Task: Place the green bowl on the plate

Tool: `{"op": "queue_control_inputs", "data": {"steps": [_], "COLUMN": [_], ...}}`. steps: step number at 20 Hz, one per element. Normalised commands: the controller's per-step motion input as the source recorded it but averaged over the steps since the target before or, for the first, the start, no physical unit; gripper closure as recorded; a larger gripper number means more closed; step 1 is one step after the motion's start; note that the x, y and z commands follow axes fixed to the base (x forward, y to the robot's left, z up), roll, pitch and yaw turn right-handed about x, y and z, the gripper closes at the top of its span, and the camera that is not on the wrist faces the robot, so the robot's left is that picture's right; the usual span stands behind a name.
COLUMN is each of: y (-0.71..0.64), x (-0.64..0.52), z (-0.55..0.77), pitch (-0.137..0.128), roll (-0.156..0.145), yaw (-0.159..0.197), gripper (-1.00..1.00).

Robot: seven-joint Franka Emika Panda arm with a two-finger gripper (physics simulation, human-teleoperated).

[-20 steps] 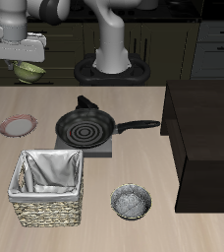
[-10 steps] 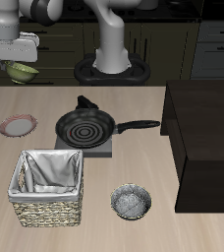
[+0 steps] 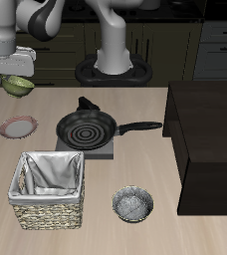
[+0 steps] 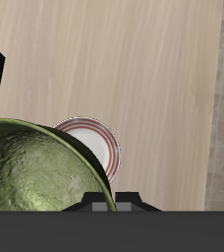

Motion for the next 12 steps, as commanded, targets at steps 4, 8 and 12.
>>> {"op": "queue_control_inputs", "data": {"steps": [4,8,12], "y": [0.06,0.01,0.04], "x": [0.13,0.06,-0.1], "z": [-0.27,-0.32,-0.24], "pitch": [0.027,0.041,0.025], "roll": [-0.01,0.002,0.008], "yaw": [0.043,0.017,0.0], "gripper": [1.0,1.0,1.0]}}
